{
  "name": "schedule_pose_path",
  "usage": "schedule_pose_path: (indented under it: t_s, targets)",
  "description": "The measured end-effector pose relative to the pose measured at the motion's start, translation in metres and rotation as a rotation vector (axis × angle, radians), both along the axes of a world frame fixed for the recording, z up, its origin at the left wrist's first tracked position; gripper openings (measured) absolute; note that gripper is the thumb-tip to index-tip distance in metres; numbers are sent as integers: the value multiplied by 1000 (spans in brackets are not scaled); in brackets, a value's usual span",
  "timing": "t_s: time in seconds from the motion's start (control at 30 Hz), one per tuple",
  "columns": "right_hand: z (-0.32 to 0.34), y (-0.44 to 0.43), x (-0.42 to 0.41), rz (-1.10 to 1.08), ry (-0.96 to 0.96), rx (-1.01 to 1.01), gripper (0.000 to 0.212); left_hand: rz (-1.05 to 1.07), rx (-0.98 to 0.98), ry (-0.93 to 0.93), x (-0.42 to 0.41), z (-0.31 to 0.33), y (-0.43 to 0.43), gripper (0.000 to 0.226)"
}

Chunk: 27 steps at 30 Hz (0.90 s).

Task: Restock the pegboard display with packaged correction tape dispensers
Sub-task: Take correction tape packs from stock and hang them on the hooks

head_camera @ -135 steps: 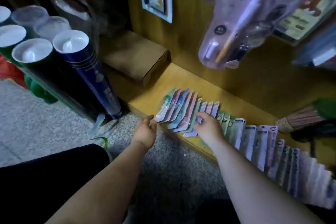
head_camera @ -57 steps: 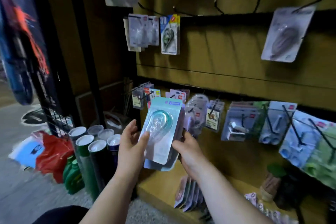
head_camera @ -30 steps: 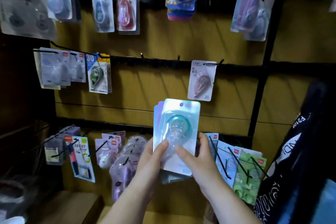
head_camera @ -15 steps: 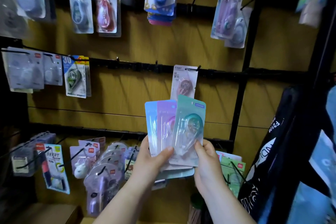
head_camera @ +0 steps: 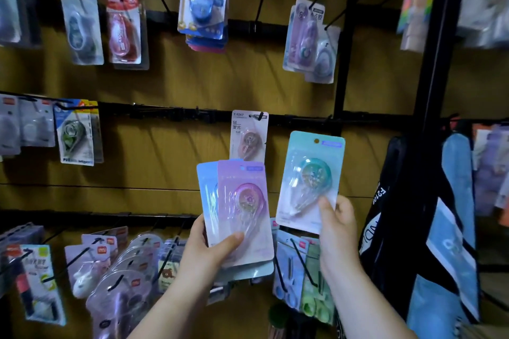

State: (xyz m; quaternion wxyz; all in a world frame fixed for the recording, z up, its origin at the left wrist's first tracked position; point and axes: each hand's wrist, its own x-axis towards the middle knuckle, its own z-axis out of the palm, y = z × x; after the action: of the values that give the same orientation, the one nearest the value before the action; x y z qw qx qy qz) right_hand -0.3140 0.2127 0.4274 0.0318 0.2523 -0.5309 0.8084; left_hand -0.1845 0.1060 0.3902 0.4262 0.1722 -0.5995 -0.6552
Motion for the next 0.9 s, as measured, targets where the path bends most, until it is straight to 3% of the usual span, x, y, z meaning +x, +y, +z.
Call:
schedule_pose_path:
  t_s: [0.13, 0.3, 0.5, 0.77, 0.9]
  targets:
    - [21, 23, -21, -91, 88, 15, 27, -9, -36, -9, -8, 4, 8, 67]
    - [40, 43, -43, -159, 70, 6, 14, -13, -63, -2, -17, 8, 11, 50]
    - [48, 66, -78, -233, 5, -86, 9, -58, -104, 2, -34, 16, 16, 69]
    - [50, 69, -89, -172, -43, -9, 21, -85, -99, -24, -51, 13, 26, 55]
    - [43, 67, -85, -137, -67, -3, 21, -87, -114, -50, -51, 12, 26, 66]
